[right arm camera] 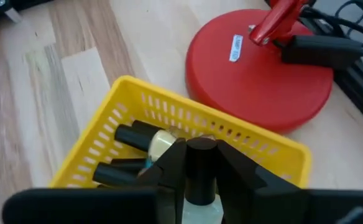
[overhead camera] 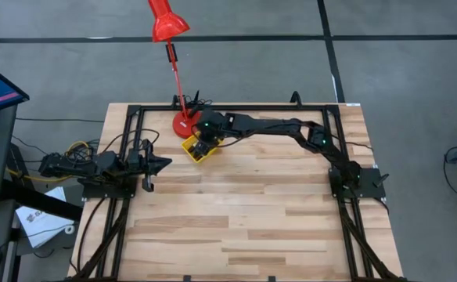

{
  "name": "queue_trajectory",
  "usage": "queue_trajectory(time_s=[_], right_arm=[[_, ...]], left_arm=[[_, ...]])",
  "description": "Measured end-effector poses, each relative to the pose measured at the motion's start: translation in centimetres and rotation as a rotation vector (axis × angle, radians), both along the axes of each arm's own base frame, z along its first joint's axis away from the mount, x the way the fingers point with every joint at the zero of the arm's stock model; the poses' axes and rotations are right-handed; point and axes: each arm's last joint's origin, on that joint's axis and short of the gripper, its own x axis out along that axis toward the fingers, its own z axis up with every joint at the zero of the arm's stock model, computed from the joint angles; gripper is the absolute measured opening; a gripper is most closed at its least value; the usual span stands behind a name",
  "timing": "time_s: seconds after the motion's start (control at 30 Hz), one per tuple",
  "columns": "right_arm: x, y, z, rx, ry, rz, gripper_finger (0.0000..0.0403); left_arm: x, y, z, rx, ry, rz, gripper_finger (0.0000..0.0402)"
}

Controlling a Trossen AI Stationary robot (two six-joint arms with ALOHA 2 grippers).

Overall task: Pick & Place Nail Polish
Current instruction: Put the green nail polish into the yellow basket, then return to Home Position

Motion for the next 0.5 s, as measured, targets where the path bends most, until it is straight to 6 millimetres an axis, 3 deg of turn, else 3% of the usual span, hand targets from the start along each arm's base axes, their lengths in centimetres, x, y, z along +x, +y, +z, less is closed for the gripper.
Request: queue_trajectory(time_s=[0.3,0.5], right_arm=[[-0.09,-0.01,-0.08,0.014,0.008,-0.012,0.0087],[-0.16,0.16,0.26,0.039,-0.001,0.010,0.0138]], left_arm=[[0.00,0.00,0.00,0.000,0.000,0.000,0.0000],[0.00,0.00,0.00,0.000,0.000,0.000,0.0000]])
